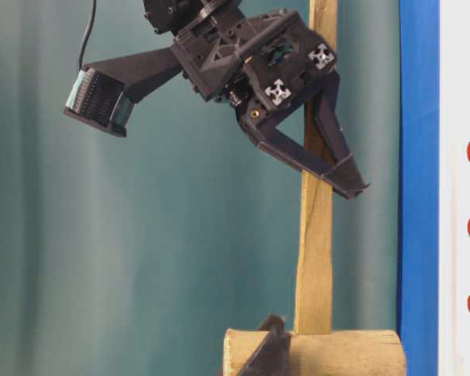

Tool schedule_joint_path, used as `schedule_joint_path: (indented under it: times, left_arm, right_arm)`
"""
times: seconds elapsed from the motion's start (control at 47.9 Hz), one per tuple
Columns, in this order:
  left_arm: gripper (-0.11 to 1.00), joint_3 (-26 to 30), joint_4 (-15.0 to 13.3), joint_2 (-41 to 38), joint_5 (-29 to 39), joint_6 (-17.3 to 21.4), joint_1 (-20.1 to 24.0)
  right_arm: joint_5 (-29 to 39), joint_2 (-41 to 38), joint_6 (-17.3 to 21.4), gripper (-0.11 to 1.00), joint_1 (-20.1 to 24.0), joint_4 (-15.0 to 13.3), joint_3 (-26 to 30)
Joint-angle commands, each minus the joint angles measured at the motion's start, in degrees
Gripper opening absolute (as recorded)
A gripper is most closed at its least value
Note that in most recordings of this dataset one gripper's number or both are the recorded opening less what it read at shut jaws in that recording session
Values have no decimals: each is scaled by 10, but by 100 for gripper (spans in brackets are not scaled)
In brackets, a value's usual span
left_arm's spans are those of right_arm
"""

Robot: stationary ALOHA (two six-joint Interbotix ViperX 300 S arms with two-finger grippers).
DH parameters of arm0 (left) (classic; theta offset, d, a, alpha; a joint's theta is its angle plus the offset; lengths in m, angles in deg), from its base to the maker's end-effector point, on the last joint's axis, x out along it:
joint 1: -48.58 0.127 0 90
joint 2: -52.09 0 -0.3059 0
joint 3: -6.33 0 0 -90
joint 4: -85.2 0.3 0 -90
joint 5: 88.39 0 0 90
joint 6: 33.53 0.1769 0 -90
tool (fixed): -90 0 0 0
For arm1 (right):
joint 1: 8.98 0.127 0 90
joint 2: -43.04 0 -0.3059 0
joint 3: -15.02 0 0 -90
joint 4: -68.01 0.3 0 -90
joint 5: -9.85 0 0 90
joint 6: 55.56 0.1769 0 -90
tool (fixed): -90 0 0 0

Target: Hit the mark with a hammer.

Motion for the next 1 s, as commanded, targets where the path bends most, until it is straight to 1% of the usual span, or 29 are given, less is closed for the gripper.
schedule_joint_path:
  times: [0.0, 0.146, 0.209, 0.271, 0.376, 0.397, 0.668, 0.793, 0.981]
  left_arm:
    - [92, 16, 0, -2, 0, 3, -2]
    - [91, 13, 0, 1, 1, -4, 0]
    - [86, 13, 0, -1, 2, -5, 3]
    - [74, 13, 0, -4, 7, -6, 2]
    - [46, 12, 0, -2, 18, -5, 0]
    - [45, 11, 0, -1, 18, -4, 1]
    - [45, 12, 0, 0, 17, -1, 1]
    - [45, 12, 0, 0, 18, -1, 1]
    - [45, 11, 0, 0, 18, -4, 1]
  right_arm:
    - [-5, 9, -1, 2, 0, -2, 16]
    - [-4, 10, -1, 2, 0, -2, 16]
    - [-5, 10, -1, 2, 0, -2, 16]
    - [-6, 10, -1, 2, 0, -2, 16]
    - [-6, 10, -1, 2, 0, -2, 16]
    - [-6, 10, -1, 2, 0, -2, 16]
    - [-2, 10, -1, 2, 0, -2, 15]
    - [3, 11, -2, 2, 0, -9, 15]
    - [7, 11, -1, 2, -1, -10, 13]
